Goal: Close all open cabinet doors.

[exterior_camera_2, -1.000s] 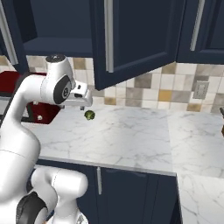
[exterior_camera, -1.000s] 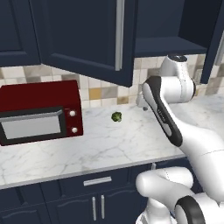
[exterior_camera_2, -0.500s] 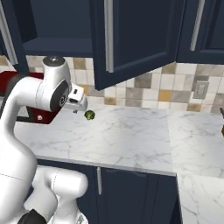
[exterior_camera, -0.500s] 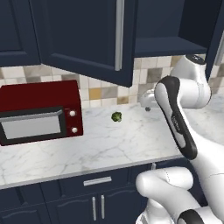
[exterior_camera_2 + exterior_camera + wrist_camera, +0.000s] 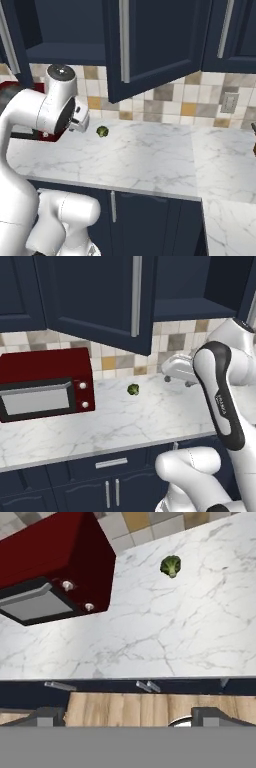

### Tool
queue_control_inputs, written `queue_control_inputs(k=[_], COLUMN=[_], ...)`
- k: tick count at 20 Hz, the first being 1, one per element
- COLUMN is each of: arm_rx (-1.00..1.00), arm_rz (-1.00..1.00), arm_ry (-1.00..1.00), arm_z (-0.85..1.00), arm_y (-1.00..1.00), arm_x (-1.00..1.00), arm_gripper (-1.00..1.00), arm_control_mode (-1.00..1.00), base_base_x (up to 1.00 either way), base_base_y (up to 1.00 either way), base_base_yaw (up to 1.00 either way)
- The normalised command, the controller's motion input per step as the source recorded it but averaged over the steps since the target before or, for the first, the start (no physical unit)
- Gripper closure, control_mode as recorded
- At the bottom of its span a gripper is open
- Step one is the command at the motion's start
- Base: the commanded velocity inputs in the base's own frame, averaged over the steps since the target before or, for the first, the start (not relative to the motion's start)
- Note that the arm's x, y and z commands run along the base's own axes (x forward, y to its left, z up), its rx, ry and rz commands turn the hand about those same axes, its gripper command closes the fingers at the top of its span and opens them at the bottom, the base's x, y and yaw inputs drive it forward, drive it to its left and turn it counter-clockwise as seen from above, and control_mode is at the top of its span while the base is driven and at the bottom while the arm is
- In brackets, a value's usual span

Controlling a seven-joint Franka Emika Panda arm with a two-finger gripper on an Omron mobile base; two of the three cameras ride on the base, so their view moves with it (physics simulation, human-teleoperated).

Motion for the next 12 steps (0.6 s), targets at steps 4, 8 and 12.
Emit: queue_control_inputs(k=[4, 8, 12], arm_rx=[0.09, 0.08, 0.09], arm_rz=[0.0, 0.0, -0.09], arm_ry=[-0.05, -0.12, -0.16], arm_z=[0.25, 0.3, 0.25], arm_y=[0.37, 0.42, 0.46], arm_x=[-0.24, -0.2, -0.21], arm_gripper=[-1.0, -1.0, -1.0], arm_control_mode=[-1.0, -1.0, -1.0], base_base_x=[0.0, 0.0, 0.0], base_base_y=[0.0, 0.0, 0.0], base_base_yaw=[0.0, 0.0, 0.0])
